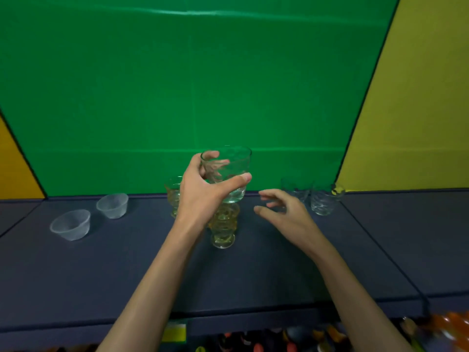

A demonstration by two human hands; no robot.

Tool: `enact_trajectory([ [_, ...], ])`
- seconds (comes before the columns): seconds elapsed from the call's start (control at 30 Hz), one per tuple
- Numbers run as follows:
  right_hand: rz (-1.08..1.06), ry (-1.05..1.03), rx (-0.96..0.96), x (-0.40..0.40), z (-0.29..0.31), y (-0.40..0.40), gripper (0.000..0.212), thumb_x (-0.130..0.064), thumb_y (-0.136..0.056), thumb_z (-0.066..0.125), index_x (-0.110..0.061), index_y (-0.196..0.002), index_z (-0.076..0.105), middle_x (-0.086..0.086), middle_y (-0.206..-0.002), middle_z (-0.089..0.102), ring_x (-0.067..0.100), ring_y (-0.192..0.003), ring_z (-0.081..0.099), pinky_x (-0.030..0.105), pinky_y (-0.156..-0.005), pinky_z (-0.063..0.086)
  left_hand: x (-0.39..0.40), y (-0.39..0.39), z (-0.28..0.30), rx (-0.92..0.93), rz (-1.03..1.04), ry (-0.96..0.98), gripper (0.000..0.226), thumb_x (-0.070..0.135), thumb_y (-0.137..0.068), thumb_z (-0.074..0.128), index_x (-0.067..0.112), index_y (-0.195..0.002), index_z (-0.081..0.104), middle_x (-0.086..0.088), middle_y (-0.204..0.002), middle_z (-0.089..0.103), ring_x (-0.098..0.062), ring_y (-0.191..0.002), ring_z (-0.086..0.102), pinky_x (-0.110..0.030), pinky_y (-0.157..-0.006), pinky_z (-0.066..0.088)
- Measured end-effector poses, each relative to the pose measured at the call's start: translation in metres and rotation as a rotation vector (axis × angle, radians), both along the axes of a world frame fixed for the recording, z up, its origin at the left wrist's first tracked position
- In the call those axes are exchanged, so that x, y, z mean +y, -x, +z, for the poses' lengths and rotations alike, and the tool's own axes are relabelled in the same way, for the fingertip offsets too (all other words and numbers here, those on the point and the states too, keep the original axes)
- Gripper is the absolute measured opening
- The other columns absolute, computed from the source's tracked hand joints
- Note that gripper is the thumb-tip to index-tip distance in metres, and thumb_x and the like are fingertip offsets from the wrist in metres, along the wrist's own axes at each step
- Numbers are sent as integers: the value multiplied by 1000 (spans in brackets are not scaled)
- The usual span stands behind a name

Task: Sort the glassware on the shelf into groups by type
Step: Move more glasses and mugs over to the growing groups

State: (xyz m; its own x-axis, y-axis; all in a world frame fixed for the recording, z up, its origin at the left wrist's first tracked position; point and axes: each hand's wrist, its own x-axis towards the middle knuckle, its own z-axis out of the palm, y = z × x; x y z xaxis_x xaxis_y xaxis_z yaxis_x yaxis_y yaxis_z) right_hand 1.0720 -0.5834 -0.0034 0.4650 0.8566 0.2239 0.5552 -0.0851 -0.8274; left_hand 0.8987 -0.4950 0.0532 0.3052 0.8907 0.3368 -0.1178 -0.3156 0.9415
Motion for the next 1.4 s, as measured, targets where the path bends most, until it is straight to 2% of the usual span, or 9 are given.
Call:
enact_trajectory([
  [0.07,-79,-48,-46,-12,7,-16,43,-53,-78,68,-33,-116,67,-18,-113,67,2,-104,60,36,-95,51,-10,-20,3,17,-38,-18,65,24,-61,95,24,-115,60,10,-103,72,-2,-91,70,-26,-82,56],
  [0.27,-248,-41,-255,-57,13,-78,31,-40,-87,69,-29,-115,67,-11,-111,65,10,-103,60,32,-91,48,-38,-87,-14,138,-35,-24,81,57,-38,87,36,-110,57,10,-102,66,-10,-92,67,-37,-87,56],
  [0.43,-273,51,-342,-81,10,-124,37,-40,-89,66,-28,-123,62,-10,-119,60,12,-109,55,27,-86,39,-52,-141,-51,316,12,10,77,43,-48,96,30,-113,56,13,-100,65,-9,-93,65,-38,-88,55],
  [0.6,-235,62,-364,-90,6,-158,43,-43,-88,63,-28,-128,61,-10,-123,59,12,-110,55,32,-91,44,-64,-178,-76,455,105,18,79,45,-50,94,27,-116,55,14,-102,64,-11,-97,62,-32,-87,51],
  [0.7,-206,52,-360,-92,2,-174,42,-42,-88,63,-28,-128,61,-10,-123,59,12,-110,56,34,-92,46,-68,-187,-82,506,162,37,80,43,-52,93,24,-119,55,12,-107,63,-11,-99,59,-28,-85,46],
  [0.87,-120,14,-342,-88,0,-183,41,-41,-88,63,-27,-126,62,-10,-122,59,11,-111,57,36,-93,48,-71,-195,-88,571,245,80,84,42,-52,92,21,-124,54,7,-113,63,-17,-107,61,-35,-92,50],
  [1.2,-11,20,-396,-83,2,-186,43,-47,-87,62,-30,-127,59,-9,-125,58,14,-114,56,42,-96,48,-90,-199,-94,629,253,85,100,47,-52,94,21,-136,47,3,-126,62,-18,-115,59,-37,-97,50],
  [1.33,22,3,-422,-78,5,-179,42,-46,-87,63,-30,-125,60,-8,-123,59,15,-113,56,38,-94,48,-96,-184,-78,673,249,-1,108,47,-55,91,24,-146,37,0,-140,54,-20,-127,53,-38,-103,46],
  [1.4,44,-7,-429,-73,8,-170,42,-45,-87,64,-29,-126,61,-8,-122,59,15,-113,56,38,-94,48,-99,-169,-63,685,279,-127,95,52,-62,82,27,-144,41,0,-140,53,-20,-127,51,-39,-104,44],
])
